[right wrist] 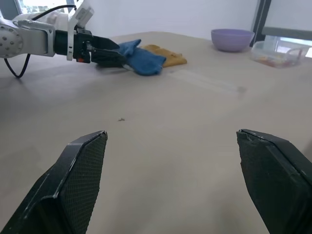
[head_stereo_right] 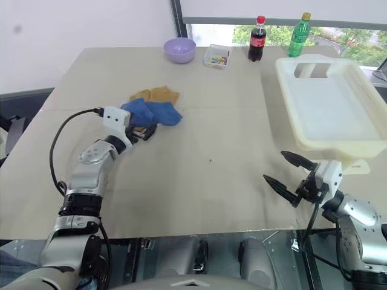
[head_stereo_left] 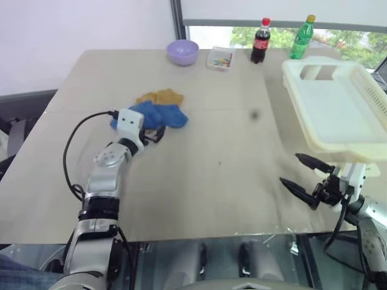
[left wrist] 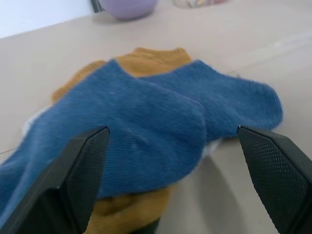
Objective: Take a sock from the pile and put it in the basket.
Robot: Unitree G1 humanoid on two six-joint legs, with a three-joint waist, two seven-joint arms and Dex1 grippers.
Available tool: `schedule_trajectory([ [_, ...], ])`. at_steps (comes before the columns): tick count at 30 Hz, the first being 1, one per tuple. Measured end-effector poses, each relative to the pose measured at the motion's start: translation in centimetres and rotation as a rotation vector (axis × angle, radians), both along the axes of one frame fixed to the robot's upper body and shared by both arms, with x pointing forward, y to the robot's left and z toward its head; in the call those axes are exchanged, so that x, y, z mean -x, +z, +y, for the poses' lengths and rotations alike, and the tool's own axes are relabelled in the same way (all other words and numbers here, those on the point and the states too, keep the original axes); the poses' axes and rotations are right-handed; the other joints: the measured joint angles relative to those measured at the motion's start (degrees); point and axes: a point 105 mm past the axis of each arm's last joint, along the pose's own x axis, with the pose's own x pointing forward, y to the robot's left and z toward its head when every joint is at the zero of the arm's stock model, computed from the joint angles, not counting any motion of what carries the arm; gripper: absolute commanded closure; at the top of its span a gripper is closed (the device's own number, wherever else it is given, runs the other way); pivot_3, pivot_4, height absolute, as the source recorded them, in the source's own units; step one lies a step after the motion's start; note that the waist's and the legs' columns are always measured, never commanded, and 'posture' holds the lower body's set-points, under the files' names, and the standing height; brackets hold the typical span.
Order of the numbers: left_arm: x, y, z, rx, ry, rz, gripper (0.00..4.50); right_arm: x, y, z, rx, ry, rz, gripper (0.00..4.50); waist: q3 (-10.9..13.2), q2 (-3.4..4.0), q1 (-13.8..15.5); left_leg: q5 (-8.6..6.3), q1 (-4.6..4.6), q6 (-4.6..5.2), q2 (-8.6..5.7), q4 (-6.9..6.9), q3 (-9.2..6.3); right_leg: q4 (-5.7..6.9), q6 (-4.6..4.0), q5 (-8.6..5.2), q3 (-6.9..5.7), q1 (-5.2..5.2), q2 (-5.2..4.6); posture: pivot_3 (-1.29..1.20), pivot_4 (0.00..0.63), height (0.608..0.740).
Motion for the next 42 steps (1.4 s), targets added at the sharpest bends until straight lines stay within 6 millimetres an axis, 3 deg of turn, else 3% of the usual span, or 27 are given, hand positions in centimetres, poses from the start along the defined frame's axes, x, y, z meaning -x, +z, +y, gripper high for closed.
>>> schedule_trajectory([
  [3, -0.6, -0.4, 0.1, -0.039, 0.017, 0.003, 0.00, 0.2, -0.3, -0.1, 0.017, -0.008, 0.001, 0.15, 0.0, -0.02, 0.0, 0.00, 0.01, 0.01, 0.00, 0.00, -0.01, 0.02, 0.03, 0.02, 0.00, -0.01, 0.00, 0.00, 0.150, 0.740],
  [12, -1.3, 0.4, 0.8, -0.082, 0.078, -0.063, 4.15, 0.7, -1.0, -0.4, 0.042, -0.021, 0.013, 0.00, 0.0, -0.04, 0.0, 0.00, 0.01, 0.00, 0.00, 0.00, 0.05, 0.02, 0.05, 0.03, 0.05, -0.04, -0.04, 0.00, 0.150, 0.740],
  [13, -1.3, 0.4, 0.7, -0.082, 0.076, -0.069, 4.42, 0.8, -1.1, -0.4, 0.046, -0.022, 0.014, 0.00, 0.0, -0.04, 0.0, 0.00, 0.01, 0.00, 0.00, 0.00, 0.05, 0.02, 0.05, 0.03, 0.05, -0.04, -0.04, 0.00, 0.150, 0.740],
  [19, -1.1, 0.8, 0.7, -0.084, 0.078, -0.095, 4.42, 0.9, -1.2, -0.4, 0.054, -0.020, 0.020, 0.00, 0.0, -0.05, 0.0, 0.00, 0.01, 0.00, 0.00, 0.01, 0.05, 0.02, 0.06, 0.05, 0.05, -0.04, -0.06, 0.00, 0.150, 0.740],
  [24, 0.3, 0.9, 0.8, -0.066, 0.077, -0.098, 4.42, 0.9, -1.3, -0.4, 0.058, -0.016, 0.021, 0.00, 0.0, -0.05, -0.1, -0.01, 0.00, 0.00, 0.02, 0.00, 0.08, 0.02, 0.06, 0.05, 0.19, -0.06, -0.10, 0.00, 0.150, 0.740],
  [29, 3.7, 1.3, -2.2, 0.062, -0.037, -0.003, 4.42, 0.8, -1.2, -0.4, 0.067, -0.006, 0.015, 0.00, 0.0, -0.07, 0.2, -0.02, -0.03, 0.00, 0.01, 0.01, 0.03, 0.01, 0.06, 0.05, 0.29, -0.05, -0.42, 0.00, 0.150, 0.740],
  [31, 6.1, 0.4, -5.1, 0.121, -0.165, 0.104, 4.42, 0.8, -1.4, -0.7, 0.071, -0.010, 0.021, 0.00, 0.0, -0.05, 0.1, -0.02, 0.02, 0.00, 0.01, 0.01, 0.06, 0.00, 0.06, 0.04, 0.34, -0.01, -0.46, 0.00, 0.150, 0.740],
  [36, 9.4, -2.0, -13.1, 0.278, -0.435, 0.360, 4.42, 0.4, -1.2, -0.6, 0.068, -0.001, 0.013, 0.00, 0.0, -0.06, 0.2, -0.11, 0.01, 0.18, 0.02, 0.22, 0.04, 0.09, 0.03, 0.06, 0.34, 0.02, -0.36, 0.00, 0.150, 0.740],
  [39, 10.2, -1.6, -16.9, 0.305, -0.561, 0.416, 4.42, 0.0, -1.2, -0.4, 0.065, 0.010, 0.011, 0.00, 0.0, -0.06, 0.2, -0.13, 0.01, 0.22, 0.02, 0.31, 0.03, 0.19, 0.02, 0.07, 0.33, 0.02, -0.07, 0.00, 0.150, 0.740],
  [41, 10.5, -0.1, -20.3, 0.313, -0.673, 0.413, 4.42, -0.2, -1.1, 0.2, 0.064, 0.039, 0.012, 0.00, 0.0, -0.07, 0.2, -0.15, -0.01, 0.25, 0.02, 0.43, 0.06, 0.23, 0.02, 0.07, 0.36, 0.04, -0.03, 0.00, 0.150, 0.740],
  [42, 10.6, 0.2, -20.7, 0.318, -0.688, 0.409, 4.42, -0.2, -1.1, 0.3, 0.063, 0.043, 0.012, 0.00, 0.0, -0.07, 0.1, -0.15, -0.01, 0.26, 0.02, 0.43, 0.06, 0.22, 0.02, 0.07, 0.37, 0.03, -0.02, 0.00, 0.150, 0.740],
])
